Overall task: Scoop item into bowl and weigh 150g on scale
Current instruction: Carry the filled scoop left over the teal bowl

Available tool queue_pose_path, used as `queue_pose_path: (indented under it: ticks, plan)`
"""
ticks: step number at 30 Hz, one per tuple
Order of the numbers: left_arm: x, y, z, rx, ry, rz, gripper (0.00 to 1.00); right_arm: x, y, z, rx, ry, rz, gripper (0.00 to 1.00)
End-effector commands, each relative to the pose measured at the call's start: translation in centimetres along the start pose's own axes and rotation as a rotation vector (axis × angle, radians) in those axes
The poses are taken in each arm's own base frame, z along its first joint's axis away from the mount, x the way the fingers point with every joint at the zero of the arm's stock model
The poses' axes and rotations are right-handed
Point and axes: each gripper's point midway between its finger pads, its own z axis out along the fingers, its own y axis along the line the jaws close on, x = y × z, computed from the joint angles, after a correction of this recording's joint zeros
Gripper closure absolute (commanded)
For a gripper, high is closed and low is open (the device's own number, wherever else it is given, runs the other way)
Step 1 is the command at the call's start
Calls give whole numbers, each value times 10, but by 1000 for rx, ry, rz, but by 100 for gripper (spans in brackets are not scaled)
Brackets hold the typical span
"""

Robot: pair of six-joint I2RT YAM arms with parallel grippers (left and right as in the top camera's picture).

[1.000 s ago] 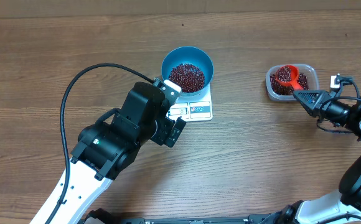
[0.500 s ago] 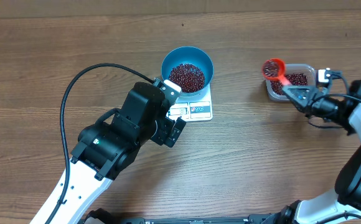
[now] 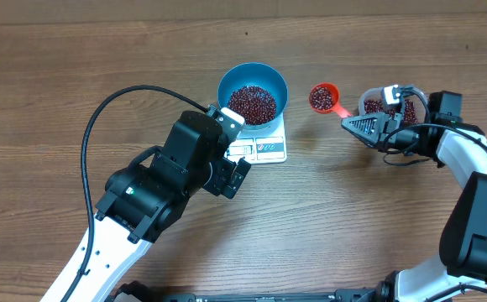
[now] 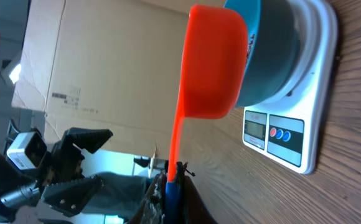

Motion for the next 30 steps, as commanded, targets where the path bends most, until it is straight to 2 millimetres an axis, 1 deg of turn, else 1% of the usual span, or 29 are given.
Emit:
queue_pose_path:
  ticks: [1,5,9,19,25,30]
  plan:
    - [1,-1,3,10,8,13,1,3,5,10,-35,28,11,96]
    - [1,-1,3,10,8,12,0,0,8,20,-41,51,4,96]
    - [1,-1,3,10,8,13,1,-3,4,33,-3,68,13,96]
    - [1,-1,3,10,8,13,0,-6,5,64,43,101,-39,96]
    - [1,-1,3,10,8,13,0,-10,-1,86,110,93,-154,96]
    - [1,-1,3,10,8,12,1,-21,-10,104,208,60,-357,96]
